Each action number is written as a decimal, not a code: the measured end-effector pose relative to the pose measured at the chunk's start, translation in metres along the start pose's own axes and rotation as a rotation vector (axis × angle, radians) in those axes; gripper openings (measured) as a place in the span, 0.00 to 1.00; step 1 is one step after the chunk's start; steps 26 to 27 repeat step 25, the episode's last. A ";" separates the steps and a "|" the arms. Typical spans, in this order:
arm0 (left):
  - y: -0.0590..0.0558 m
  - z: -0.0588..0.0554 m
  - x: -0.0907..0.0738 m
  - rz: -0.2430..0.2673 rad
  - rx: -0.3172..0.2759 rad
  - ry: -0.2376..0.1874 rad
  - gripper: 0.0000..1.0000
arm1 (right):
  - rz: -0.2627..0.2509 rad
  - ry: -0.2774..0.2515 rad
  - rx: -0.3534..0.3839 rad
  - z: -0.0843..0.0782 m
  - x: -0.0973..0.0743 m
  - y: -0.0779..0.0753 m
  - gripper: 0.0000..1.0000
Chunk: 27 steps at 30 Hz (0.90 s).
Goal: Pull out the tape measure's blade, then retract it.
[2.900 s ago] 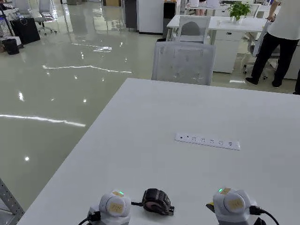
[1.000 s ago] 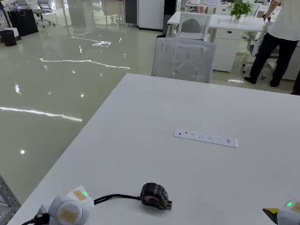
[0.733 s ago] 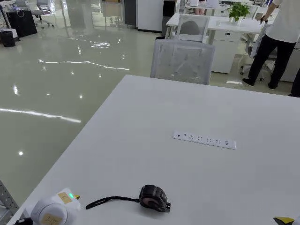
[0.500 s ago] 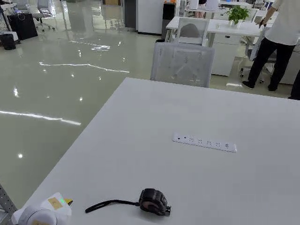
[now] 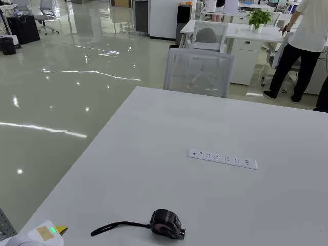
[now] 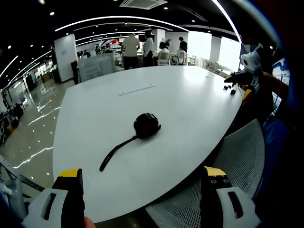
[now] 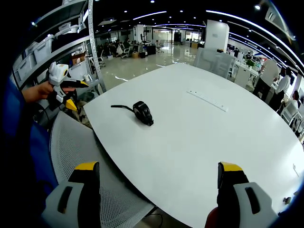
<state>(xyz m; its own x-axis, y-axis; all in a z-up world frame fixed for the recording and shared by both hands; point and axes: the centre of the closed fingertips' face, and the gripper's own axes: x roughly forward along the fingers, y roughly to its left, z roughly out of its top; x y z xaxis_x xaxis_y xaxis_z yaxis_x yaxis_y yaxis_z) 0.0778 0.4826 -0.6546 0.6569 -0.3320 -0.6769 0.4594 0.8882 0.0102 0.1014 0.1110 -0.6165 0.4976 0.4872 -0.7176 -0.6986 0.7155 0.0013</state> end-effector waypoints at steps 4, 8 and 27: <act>0.002 0.000 -0.001 0.002 -0.002 -0.001 1.00 | 0.003 0.005 0.005 -0.003 -0.001 0.001 1.00; 0.001 0.000 0.000 0.003 -0.006 -0.003 1.00 | 0.007 0.011 0.006 -0.005 0.000 0.003 1.00; 0.002 0.001 0.004 0.000 -0.004 -0.002 1.00 | 0.010 0.007 0.018 -0.009 0.001 0.003 1.00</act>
